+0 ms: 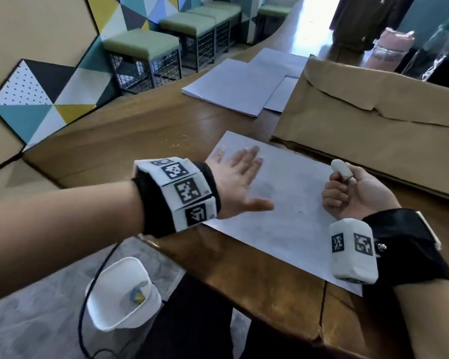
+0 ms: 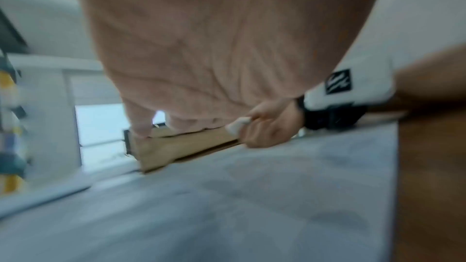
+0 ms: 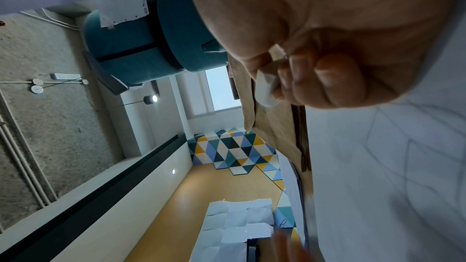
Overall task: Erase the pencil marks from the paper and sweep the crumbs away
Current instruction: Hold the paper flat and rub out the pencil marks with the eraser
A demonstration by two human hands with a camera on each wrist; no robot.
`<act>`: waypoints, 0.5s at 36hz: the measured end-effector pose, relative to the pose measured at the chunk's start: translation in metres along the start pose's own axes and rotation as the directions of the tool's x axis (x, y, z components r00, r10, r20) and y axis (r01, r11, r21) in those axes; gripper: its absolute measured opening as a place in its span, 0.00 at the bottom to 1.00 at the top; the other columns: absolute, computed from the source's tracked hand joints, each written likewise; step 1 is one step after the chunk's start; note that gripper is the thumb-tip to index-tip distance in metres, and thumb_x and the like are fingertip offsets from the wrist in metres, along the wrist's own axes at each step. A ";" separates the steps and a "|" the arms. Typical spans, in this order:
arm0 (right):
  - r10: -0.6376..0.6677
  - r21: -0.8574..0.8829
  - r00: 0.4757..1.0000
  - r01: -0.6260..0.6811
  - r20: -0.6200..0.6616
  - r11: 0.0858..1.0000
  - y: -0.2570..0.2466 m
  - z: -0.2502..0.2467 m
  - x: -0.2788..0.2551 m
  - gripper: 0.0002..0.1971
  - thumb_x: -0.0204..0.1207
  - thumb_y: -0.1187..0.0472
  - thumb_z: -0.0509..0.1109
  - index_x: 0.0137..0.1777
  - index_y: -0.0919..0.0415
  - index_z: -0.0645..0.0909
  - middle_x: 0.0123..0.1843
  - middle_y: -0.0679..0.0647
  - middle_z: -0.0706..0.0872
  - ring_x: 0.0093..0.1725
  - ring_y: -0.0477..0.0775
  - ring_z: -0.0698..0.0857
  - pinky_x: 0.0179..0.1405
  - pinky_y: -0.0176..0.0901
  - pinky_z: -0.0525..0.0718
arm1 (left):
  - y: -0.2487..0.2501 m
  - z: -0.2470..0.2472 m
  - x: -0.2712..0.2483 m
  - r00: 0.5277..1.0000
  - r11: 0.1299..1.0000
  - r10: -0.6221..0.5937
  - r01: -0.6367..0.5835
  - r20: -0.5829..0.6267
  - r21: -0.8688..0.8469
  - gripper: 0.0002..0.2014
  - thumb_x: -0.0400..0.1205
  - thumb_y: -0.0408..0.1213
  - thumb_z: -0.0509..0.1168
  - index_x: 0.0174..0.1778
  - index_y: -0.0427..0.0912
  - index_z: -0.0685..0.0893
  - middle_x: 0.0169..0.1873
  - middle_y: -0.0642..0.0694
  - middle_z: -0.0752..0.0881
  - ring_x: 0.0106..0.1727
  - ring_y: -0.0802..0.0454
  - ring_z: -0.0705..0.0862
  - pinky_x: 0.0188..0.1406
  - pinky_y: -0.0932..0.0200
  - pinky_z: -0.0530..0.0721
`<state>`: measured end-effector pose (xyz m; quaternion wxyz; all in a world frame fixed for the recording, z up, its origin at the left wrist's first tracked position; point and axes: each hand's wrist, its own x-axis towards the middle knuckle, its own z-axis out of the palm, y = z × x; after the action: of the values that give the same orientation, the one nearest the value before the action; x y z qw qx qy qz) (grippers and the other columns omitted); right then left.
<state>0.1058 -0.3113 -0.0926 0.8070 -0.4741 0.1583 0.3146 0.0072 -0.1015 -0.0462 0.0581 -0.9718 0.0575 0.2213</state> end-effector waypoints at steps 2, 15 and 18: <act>-0.005 -0.003 1.000 0.005 -0.004 1.000 0.000 -0.001 0.001 0.12 0.55 0.55 0.70 0.25 0.58 0.69 0.17 0.48 0.63 0.12 0.47 0.62 0.10 0.31 0.65 | 0.034 -0.002 0.004 0.981 0.973 0.194 -0.194 -0.010 -0.126 0.42 0.81 0.65 0.40 0.82 0.43 0.32 0.80 0.48 0.28 0.83 0.53 0.33 0.82 0.47 0.35; 0.012 0.015 0.999 -0.011 -0.049 1.000 -0.001 -0.005 0.003 0.13 0.71 0.52 0.62 0.29 0.57 0.67 0.17 0.48 0.63 0.13 0.47 0.62 0.12 0.31 0.63 | -0.006 0.016 0.005 0.956 0.971 -0.238 0.241 0.171 0.003 0.54 0.70 0.77 0.37 0.83 0.39 0.44 0.84 0.40 0.46 0.83 0.40 0.54 0.81 0.44 0.55; 0.006 0.011 0.999 -0.005 -0.044 1.000 -0.001 -0.004 0.004 0.11 0.65 0.52 0.64 0.29 0.57 0.67 0.17 0.48 0.63 0.13 0.47 0.62 0.12 0.31 0.63 | -0.015 0.014 0.002 0.896 0.911 -0.412 0.404 0.164 0.078 0.61 0.65 0.80 0.36 0.82 0.33 0.41 0.82 0.33 0.42 0.83 0.33 0.48 0.81 0.36 0.50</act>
<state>0.1093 -0.3139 -0.0962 0.8050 -0.4759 0.1791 0.3056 0.0055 -0.0852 -0.0581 0.1285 -0.9372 -0.1482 0.2885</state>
